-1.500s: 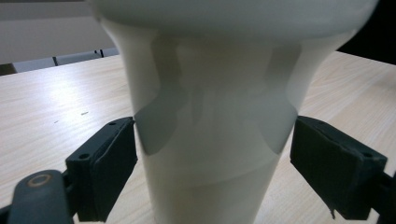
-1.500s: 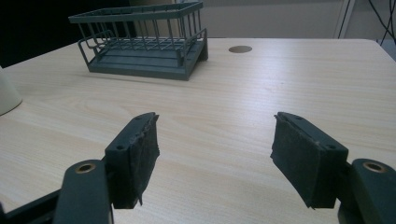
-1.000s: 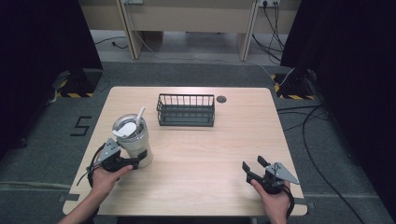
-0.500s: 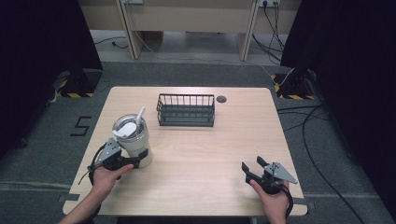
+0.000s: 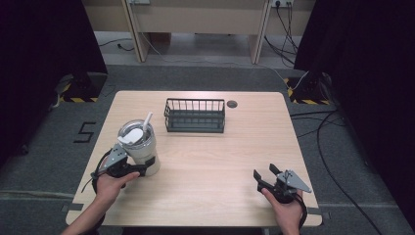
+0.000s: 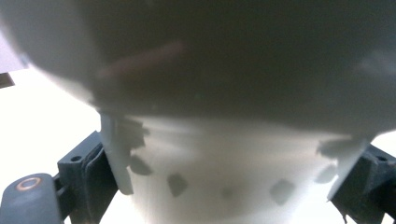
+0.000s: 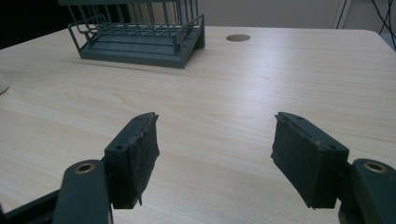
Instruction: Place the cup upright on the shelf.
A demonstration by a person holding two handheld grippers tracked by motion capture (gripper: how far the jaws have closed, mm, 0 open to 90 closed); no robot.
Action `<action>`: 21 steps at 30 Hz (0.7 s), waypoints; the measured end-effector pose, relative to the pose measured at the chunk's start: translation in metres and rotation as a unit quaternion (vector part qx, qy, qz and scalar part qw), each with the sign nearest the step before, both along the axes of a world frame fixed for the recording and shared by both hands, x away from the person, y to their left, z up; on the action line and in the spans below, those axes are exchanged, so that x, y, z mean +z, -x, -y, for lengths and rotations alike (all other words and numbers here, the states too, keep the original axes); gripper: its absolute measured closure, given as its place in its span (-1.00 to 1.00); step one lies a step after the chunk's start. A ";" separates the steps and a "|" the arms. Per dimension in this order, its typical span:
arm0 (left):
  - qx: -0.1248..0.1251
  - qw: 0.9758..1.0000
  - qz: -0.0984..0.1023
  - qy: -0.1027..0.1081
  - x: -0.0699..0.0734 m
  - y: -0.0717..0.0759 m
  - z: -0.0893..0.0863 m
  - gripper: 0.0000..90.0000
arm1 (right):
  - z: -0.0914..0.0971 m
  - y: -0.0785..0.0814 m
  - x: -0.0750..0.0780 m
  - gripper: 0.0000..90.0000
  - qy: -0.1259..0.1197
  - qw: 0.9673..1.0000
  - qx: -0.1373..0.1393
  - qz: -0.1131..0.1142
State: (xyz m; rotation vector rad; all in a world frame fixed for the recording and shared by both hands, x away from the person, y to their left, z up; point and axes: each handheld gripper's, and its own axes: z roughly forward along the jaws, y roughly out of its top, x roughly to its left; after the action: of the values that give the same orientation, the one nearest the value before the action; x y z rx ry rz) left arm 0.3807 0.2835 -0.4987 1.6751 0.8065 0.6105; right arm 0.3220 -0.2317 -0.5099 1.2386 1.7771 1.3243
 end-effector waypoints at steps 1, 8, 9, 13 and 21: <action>-0.001 1.000 0.000 -0.002 0.001 0.000 0.000 -0.78 | 0.000 0.000 0.000 -0.30 0.001 1.000 0.000 0.000; -0.008 1.000 0.001 0.010 0.007 -0.002 0.000 -0.78 | 0.001 -0.001 0.000 -0.30 0.000 1.000 -0.004 -0.001; -0.007 1.000 0.002 0.011 0.008 -0.003 0.000 -0.78 | 0.001 -0.001 0.000 -0.30 0.000 1.000 -0.004 -0.001; -0.005 1.000 0.007 0.009 0.013 -0.005 -0.001 -0.78 | 0.001 0.000 0.000 -0.30 -0.002 1.000 -0.005 -0.002; -0.006 1.000 0.021 0.005 0.025 -0.010 0.002 -0.78 | 0.002 0.000 0.000 -0.30 -0.004 1.000 -0.009 0.000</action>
State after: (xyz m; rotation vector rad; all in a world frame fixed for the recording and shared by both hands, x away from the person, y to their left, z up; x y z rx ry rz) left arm 0.3912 0.2817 -0.4741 1.6513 0.7678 0.6295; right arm 0.3220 -0.2335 -0.5099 1.2565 1.7594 1.3232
